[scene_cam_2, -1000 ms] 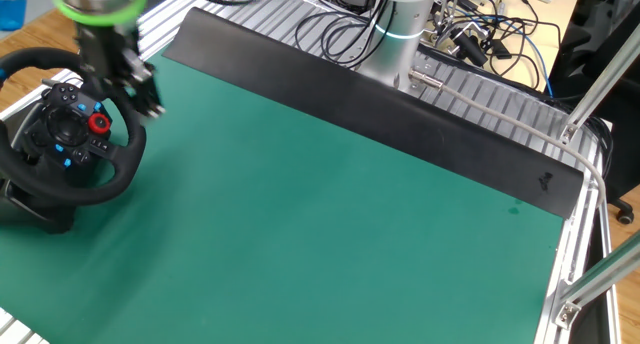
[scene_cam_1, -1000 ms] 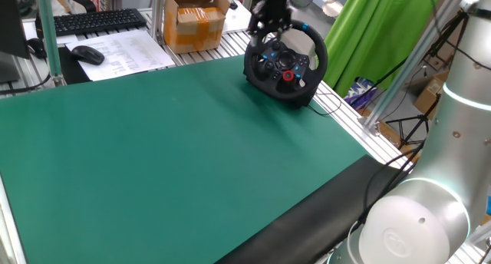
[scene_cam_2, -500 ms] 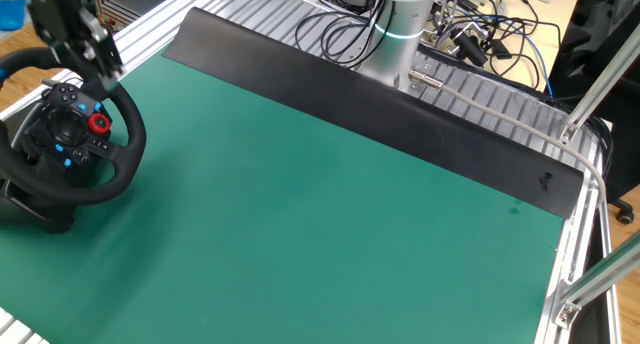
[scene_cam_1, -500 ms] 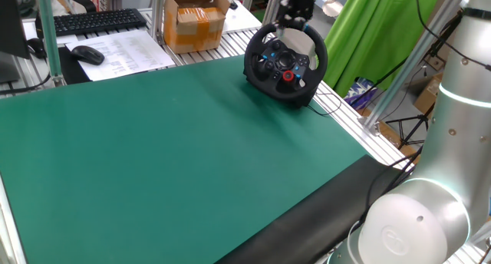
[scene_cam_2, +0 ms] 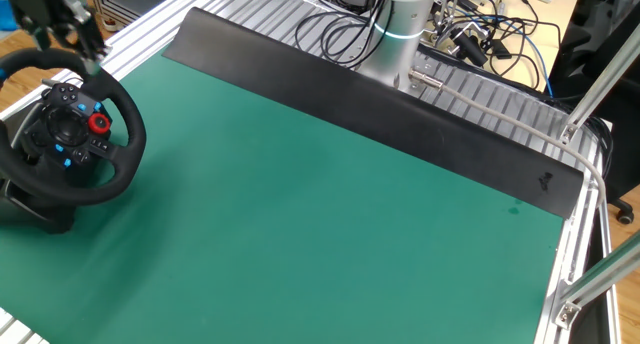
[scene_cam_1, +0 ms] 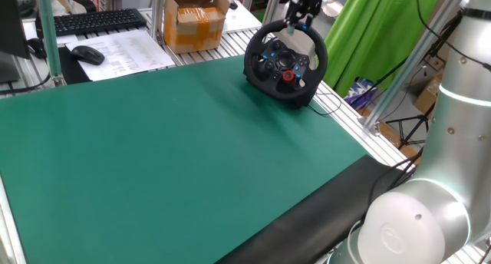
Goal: Rotate the steering wheel 90 degrees counterclockwise
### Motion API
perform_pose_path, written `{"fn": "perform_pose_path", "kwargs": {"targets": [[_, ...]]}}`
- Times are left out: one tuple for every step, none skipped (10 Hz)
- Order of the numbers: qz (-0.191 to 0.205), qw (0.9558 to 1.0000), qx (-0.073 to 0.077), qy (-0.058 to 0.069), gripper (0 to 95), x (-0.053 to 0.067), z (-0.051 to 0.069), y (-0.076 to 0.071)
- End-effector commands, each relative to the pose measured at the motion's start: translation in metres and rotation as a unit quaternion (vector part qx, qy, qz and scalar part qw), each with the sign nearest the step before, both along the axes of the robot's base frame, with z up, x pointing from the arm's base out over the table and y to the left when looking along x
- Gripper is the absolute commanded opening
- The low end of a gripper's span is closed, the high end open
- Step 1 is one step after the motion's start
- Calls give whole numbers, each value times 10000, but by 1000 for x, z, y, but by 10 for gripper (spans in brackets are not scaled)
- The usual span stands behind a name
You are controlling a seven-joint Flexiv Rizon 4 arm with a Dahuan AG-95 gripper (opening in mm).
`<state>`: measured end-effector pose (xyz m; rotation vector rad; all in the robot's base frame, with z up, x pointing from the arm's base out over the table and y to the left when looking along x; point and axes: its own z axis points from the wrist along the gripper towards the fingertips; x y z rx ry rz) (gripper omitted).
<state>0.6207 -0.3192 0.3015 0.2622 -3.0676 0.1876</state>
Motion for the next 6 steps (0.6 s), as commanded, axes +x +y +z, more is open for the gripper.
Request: {"fn": "perform_pose_path", "kwargs": {"targets": [[105,9999,-61,-12,570,-2,-2,-5],[86,9999,-53,-12,570,-2,-4,-5],[56,10000,-50,-13,570,-1,-5,-5],[-11,10000,-37,17,570,3,-13,-4],[-69,10000,-42,8,570,9,-27,-7],[-204,9997,17,128,570,10,-33,-11]]}}
